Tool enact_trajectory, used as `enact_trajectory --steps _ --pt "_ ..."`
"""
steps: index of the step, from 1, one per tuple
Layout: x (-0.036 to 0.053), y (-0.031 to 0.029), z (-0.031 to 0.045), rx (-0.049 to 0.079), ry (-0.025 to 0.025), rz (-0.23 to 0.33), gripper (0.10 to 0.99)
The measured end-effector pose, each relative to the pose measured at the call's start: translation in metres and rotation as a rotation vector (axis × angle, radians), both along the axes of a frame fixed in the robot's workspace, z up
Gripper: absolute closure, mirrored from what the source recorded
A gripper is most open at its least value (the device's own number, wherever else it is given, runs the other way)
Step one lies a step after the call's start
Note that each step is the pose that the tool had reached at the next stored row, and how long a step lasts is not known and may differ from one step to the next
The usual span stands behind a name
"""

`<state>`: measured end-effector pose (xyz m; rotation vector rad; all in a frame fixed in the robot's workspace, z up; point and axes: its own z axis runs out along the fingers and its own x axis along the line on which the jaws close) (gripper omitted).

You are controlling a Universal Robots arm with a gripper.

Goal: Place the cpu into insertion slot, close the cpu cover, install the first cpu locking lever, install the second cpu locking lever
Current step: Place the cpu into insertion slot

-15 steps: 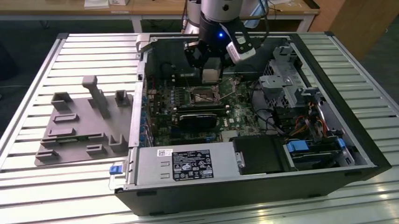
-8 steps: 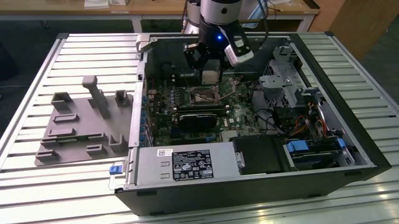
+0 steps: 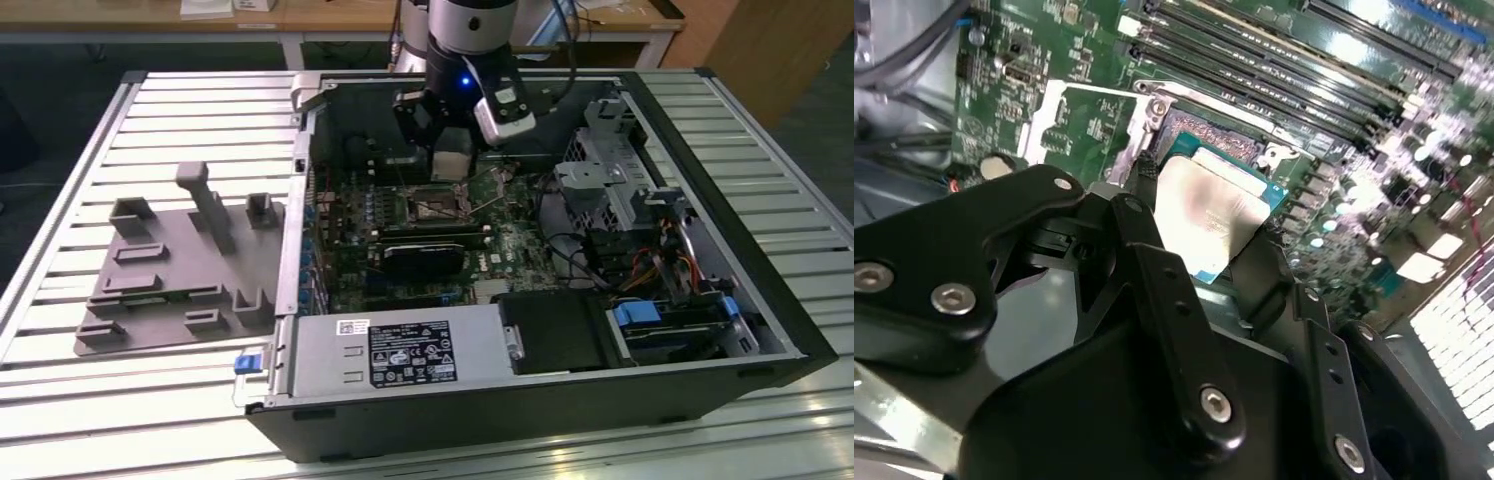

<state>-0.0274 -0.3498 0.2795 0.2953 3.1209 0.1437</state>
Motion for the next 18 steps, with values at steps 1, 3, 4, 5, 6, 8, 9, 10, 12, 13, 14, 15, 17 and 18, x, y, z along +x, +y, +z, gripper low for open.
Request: enact_trajectory --steps 1,3,4,5,6,8,9,10,12,13,14,15,17,18 --pt "0.0 0.0 -0.0002 0.0 0.0 -0.018 0.549" --pt "0.0 0.0 -0.0006 0.0 0.0 -0.056 0.549" --pt "0.0 0.0 -0.0008 0.0 0.0 -0.073 0.549" --pt "0.0 0.0 -0.0009 0.0 0.0 -0.092 0.549" --pt "0.0 0.0 -0.0011 0.0 0.0 -0.109 0.549" --pt "0.0 0.0 -0.0015 0.0 0.0001 -0.145 0.549" --pt "0.0 0.0 -0.0017 0.0 0.0 -0.164 0.549" --pt "0.0 0.0 -0.0019 0.0 0.0001 -0.183 0.549" --pt "0.0 0.0 -0.0022 0.0 0.0001 -0.219 0.549" --pt "0.0 0.0 -0.0024 0.0 0.0 -0.237 0.549" --pt "0.0 0.0 -0.0026 0.0 0.0 -0.255 0.549" --pt "0.0 0.0 -0.0028 0.0 0.0 -0.273 0.549" --pt "0.0 0.0 -0.0032 0.0 0.0 -0.311 0.549" --pt "0.0 0.0 -0.0034 0.0 0.0 -0.329 0.549"
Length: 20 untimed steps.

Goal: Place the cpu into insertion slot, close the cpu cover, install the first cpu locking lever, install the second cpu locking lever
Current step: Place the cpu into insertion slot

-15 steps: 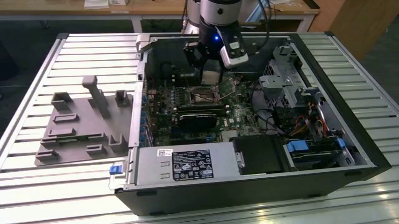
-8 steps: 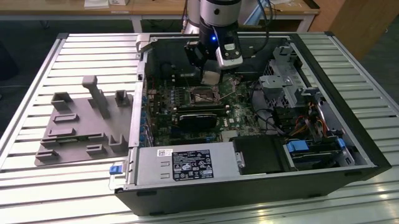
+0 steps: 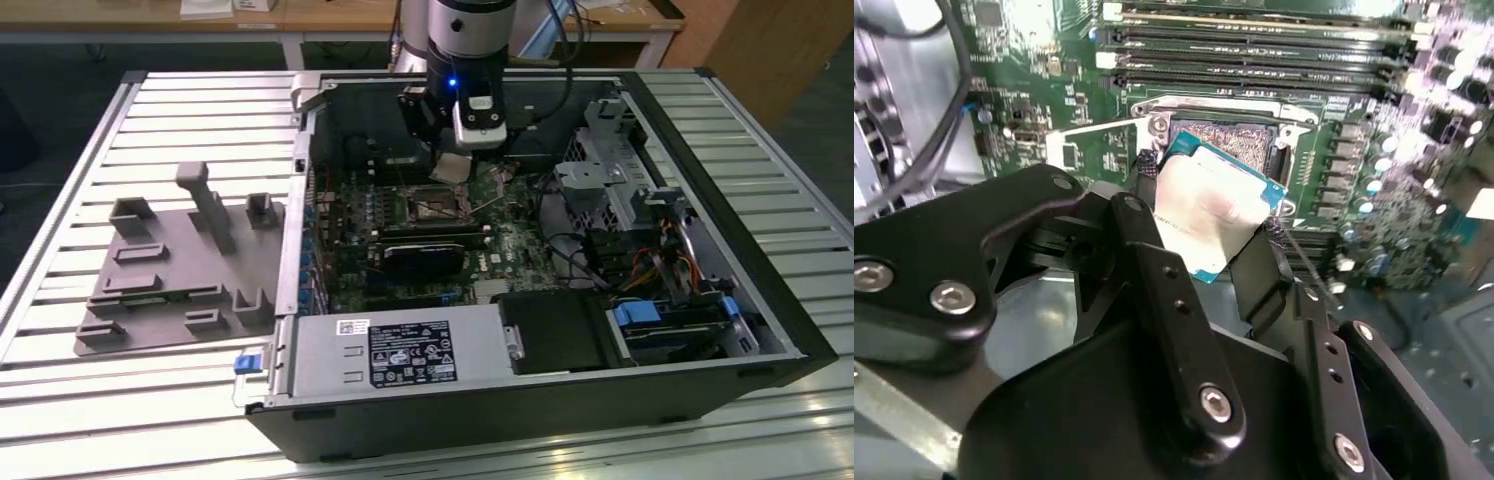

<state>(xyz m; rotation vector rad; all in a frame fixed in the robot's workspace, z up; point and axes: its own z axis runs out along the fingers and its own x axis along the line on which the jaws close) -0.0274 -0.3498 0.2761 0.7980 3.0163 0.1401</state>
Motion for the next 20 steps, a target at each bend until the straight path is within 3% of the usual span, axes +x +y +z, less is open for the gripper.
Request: enact_trajectory --steps 20 --pt "0.0 0.0 -0.0063 0.0 0.0 -0.364 0.549"
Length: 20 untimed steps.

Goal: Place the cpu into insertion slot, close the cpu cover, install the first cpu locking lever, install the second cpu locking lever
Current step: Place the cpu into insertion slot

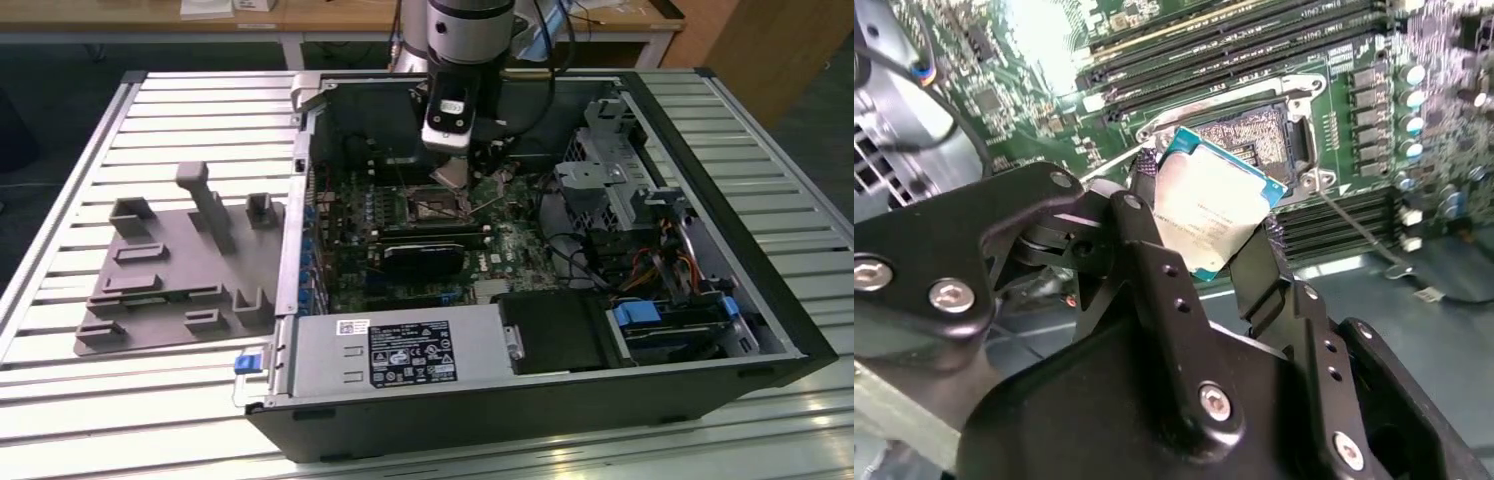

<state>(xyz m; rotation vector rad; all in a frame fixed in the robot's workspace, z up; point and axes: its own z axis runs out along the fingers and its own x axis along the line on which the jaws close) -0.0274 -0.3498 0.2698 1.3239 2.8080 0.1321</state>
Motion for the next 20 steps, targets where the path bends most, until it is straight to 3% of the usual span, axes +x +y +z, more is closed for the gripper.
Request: enact_trajectory --steps 20 --pt "-0.0047 0.0016 -0.014 -0.001 0.0001 -0.278 0.549"
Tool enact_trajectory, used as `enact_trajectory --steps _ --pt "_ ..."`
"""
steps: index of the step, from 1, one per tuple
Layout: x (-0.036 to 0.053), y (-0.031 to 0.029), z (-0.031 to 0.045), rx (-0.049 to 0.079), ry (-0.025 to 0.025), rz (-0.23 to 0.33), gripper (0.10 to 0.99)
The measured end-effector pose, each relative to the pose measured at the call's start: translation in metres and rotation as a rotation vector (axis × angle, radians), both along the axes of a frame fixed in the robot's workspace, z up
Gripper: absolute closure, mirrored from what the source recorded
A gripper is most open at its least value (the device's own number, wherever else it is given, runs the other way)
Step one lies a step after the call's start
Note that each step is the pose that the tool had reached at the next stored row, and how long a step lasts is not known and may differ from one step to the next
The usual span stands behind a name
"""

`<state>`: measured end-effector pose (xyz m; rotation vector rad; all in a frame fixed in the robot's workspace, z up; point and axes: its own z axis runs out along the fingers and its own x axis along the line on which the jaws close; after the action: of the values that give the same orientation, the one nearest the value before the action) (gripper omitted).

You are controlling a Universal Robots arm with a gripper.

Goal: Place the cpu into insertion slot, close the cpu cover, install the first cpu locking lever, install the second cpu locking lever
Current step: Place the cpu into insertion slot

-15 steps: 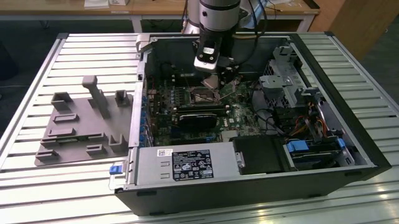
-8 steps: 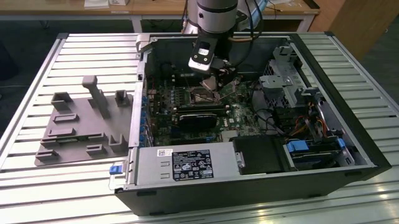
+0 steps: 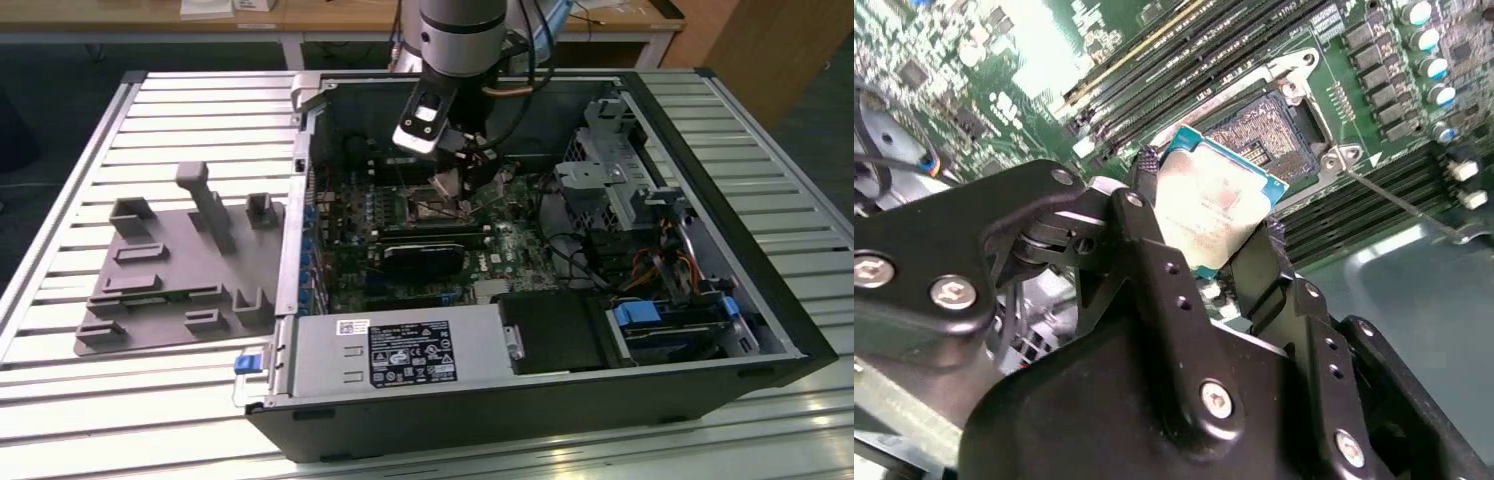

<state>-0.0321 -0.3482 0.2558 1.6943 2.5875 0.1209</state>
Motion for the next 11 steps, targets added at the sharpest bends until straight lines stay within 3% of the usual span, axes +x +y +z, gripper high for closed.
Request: enact_trajectory --steps 11 --pt "-0.0001 0.0 -0.0083 0.0 0.0 -0.198 0.549"
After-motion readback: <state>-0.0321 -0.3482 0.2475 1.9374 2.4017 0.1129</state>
